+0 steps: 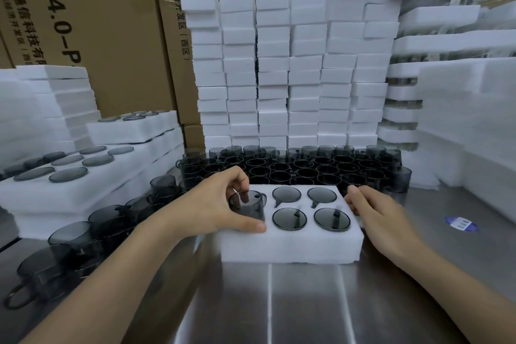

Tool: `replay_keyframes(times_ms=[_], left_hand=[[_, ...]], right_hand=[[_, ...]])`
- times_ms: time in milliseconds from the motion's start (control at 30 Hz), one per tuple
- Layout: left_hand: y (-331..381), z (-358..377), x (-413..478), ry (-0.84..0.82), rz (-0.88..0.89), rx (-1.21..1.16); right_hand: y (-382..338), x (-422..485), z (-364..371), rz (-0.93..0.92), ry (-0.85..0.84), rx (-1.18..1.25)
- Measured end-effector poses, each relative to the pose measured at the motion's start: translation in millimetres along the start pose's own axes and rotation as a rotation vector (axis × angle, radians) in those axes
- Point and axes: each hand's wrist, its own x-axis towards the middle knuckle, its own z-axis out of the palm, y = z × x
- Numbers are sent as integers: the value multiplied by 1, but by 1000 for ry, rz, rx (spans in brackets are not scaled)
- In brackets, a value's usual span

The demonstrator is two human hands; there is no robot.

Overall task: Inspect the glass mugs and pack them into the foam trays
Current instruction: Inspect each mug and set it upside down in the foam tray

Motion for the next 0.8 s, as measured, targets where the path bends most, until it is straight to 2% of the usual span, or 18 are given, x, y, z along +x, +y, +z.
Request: replay_keyframes(times_ms=[233,367,433,533,633,667,800], left_hand=[[9,8,-2,25,10,140],[17,41,-1,-210,21,518],[14,51,0,-248,-7,582],[14,44,-2,-129,42,473],[12,29,3,103,56,198],[10,23,5,186,55,202],[-7,-12,1,379,-61,664]], right_hand=[[0,1,0,0,-4,-26],[0,1,1,2,-5,-39],[0,1,0,7,-7,-32],[-1,1,0,9,-6,-17],[0,1,-1,5,-8,-21],[0,1,-1,4,-6,-29],[-3,-1,-1,-12,-3,-49]])
